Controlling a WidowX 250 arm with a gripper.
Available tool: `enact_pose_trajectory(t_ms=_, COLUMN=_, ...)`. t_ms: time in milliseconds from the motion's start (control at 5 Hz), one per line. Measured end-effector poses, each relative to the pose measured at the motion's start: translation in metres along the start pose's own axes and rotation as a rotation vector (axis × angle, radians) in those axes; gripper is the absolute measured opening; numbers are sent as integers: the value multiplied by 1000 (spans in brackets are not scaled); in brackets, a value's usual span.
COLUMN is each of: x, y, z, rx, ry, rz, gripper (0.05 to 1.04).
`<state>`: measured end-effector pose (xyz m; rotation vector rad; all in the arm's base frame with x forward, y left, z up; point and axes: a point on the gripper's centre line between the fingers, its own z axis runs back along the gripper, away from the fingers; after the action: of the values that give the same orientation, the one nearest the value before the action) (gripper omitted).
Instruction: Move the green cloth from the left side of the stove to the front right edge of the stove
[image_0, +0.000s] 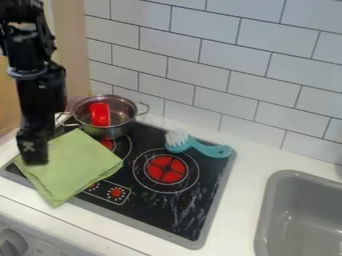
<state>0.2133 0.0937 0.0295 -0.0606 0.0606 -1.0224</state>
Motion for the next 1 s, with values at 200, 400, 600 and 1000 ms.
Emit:
enact_pose_trajectory(t_ms=200, x=1, y=4, z=-12, rx=1, ry=17, rz=4, gripper=999)
enact_pose_trajectory(t_ms=400, x=3, y=5, z=-23, rx=-13, ry=29, rz=-7, gripper=999)
enact_pose_trajectory(t_ms=600, x=8, y=5, z=-27, rx=-19, ry=28, rz=-15, gripper=999)
enact_pose_trajectory(t_ms=1000, x=19, y=-5, z=-31, rx=-6, ry=22, rz=-83, gripper=999)
